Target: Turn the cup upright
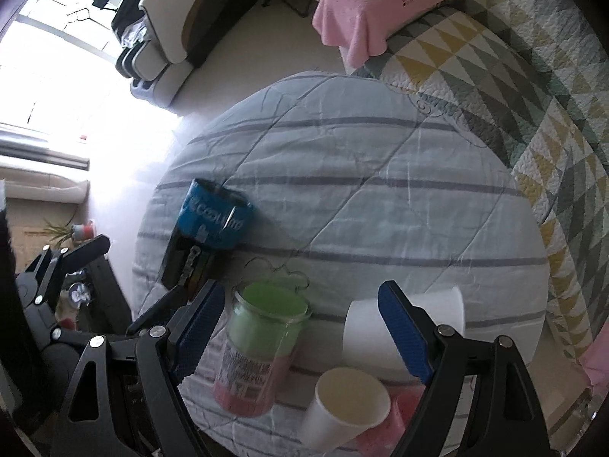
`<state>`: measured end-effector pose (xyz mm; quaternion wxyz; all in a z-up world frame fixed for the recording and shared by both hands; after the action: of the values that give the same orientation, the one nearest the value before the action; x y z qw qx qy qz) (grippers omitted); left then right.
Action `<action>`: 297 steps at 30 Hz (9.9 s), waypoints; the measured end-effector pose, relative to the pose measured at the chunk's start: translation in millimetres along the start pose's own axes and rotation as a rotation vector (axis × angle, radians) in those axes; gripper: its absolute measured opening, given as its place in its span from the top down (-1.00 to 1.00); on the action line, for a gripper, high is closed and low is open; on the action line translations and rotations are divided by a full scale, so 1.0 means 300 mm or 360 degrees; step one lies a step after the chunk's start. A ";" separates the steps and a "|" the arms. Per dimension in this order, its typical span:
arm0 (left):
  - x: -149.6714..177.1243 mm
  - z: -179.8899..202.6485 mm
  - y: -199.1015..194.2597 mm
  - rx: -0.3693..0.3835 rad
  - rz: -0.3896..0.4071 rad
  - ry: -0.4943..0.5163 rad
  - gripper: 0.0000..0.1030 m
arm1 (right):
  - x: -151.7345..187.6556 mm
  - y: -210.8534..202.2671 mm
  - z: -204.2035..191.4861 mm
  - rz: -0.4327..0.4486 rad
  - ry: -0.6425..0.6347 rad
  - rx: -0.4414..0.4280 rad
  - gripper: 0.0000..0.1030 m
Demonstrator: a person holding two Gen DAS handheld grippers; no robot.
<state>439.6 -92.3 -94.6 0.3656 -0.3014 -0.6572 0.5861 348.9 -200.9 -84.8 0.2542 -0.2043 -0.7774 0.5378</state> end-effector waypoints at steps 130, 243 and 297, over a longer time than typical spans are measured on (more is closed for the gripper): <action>0.314 0.293 -0.089 -0.0034 -0.0072 -0.0527 -0.78 | 0.190 -0.070 0.157 -0.0118 -0.0466 0.0071 -0.63; 0.405 0.103 0.092 0.0326 -0.0112 -0.0392 -0.78 | 0.109 0.321 -0.084 -0.0505 0.0148 -0.0320 -0.63; 0.642 -0.039 0.088 0.0281 -0.0020 -0.0982 -0.78 | 0.357 0.038 -0.192 0.0436 -0.0976 -0.0008 -0.38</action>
<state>342.4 76.5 -95.7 0.1775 -0.0724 -0.6855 0.7024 300.6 -91.7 -60.0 -0.0667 -0.1364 -0.7844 0.6015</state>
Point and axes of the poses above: each gripper's, at about its wrist camera, not at the fingertips, and y roughly the way its jaws point, z to its right, x to its underside, the point moved 4 cm from there along y, roughly the way its jaws point, and after that the axes turned 13 degrees about -z, right-handed, at the moved point
